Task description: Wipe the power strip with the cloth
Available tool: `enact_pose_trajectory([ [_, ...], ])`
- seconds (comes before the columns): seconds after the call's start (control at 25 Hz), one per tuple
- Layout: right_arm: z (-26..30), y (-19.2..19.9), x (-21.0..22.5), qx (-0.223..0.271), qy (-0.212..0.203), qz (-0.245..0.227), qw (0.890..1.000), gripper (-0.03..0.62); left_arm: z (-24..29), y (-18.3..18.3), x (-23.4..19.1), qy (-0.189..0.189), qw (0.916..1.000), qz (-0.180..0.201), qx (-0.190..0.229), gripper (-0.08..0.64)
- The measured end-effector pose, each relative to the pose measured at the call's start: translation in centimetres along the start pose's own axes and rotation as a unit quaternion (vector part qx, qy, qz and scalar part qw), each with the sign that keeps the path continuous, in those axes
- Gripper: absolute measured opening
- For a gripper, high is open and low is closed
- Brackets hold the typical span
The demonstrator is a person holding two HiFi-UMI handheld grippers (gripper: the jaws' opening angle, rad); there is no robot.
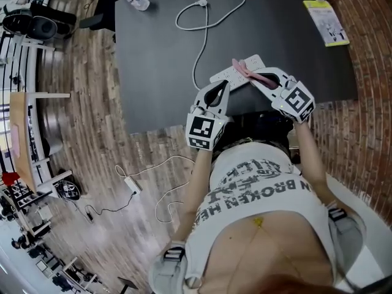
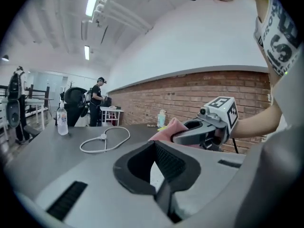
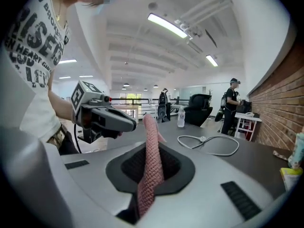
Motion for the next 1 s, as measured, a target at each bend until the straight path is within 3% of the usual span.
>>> enact_pose_trajectory([
  [0.2, -2.0, -2.7, -1.8, 0.072, 0.032, 0.022, 0.997, 0.015, -2.0, -2.9, 0.9, -0.005, 0.9985, -0.004, 0.054, 0.008],
  [0.36, -3.2, -5.1, -3.1, 0.119, 0.034, 0.021, 0.992, 0.015, -3.5, -5.2, 1.6, -0.004, 0.9964, 0.0, 0.085, 0.008],
  [0.64, -4.5, -6.9, -4.3, 0.145, 0.036, 0.021, 0.989, 0.016, -4.6, -6.5, 2.8, -0.007, 0.9951, 0.017, 0.098, 0.008],
  [1.0, -6.4, -6.3, -4.4, 0.134, 0.059, 0.011, 0.989, 0.015, -4.8, -6.6, 3.8, 0.001, 0.9949, 0.02, 0.099, 0.008],
])
Point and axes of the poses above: the fingertips, and each gripper's own axes: z forward along the fingers, x to its right, y out of its underside, the point moved 10 cm from there along -z, backward along the fingers, and after that the axes turned 9 degrees about -x, right-handed, at the moved point
